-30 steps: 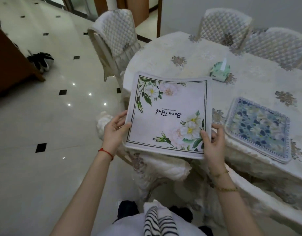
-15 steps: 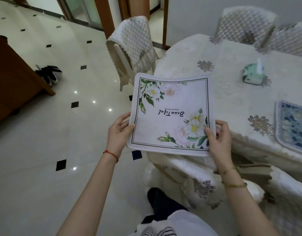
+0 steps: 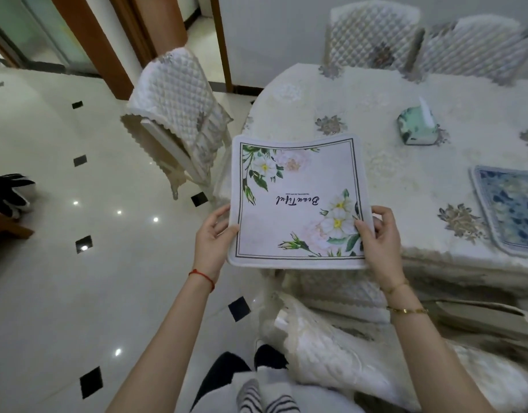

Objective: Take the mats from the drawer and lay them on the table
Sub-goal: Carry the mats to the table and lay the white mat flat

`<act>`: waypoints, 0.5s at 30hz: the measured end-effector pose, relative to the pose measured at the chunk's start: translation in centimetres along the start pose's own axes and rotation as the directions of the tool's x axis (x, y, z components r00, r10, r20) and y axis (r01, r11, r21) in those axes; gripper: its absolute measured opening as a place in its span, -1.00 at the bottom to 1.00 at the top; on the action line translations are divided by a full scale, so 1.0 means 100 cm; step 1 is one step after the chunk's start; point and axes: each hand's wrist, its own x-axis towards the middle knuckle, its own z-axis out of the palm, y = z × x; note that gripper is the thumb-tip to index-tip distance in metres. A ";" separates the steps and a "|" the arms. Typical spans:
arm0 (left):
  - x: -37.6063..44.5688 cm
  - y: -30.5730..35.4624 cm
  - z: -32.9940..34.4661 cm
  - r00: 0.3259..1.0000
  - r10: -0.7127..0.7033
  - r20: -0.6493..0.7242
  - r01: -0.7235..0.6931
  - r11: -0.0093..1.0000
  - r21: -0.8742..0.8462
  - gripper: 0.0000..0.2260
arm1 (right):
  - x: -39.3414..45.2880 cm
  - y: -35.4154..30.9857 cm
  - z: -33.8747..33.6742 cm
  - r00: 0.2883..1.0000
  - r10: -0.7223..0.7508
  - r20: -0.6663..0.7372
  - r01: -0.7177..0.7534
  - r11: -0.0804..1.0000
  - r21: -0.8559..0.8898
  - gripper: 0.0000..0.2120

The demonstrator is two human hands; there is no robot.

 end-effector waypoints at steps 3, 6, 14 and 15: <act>0.037 0.001 0.010 0.998 -0.016 0.055 0.015 1.000 0.010 -0.64 | 0.023 0.001 0.008 0.998 0.014 -0.066 -0.017 0.998 -0.052 -0.81; 0.075 -0.001 0.021 0.993 -0.010 0.118 0.006 0.999 0.033 -0.65 | 0.046 0.005 0.015 0.991 0.019 -0.130 -0.034 0.993 -0.110 -0.81; 0.185 -0.014 0.052 0.939 -0.083 0.334 0.040 0.990 0.132 -0.65 | 0.107 0.025 0.037 0.949 0.091 -0.300 -0.162 0.962 -0.220 -0.80; 0.197 -0.015 0.057 0.929 -0.104 0.355 0.053 0.987 0.150 -0.65 | 0.113 0.027 0.039 0.943 0.102 -0.317 -0.179 0.958 -0.225 -0.80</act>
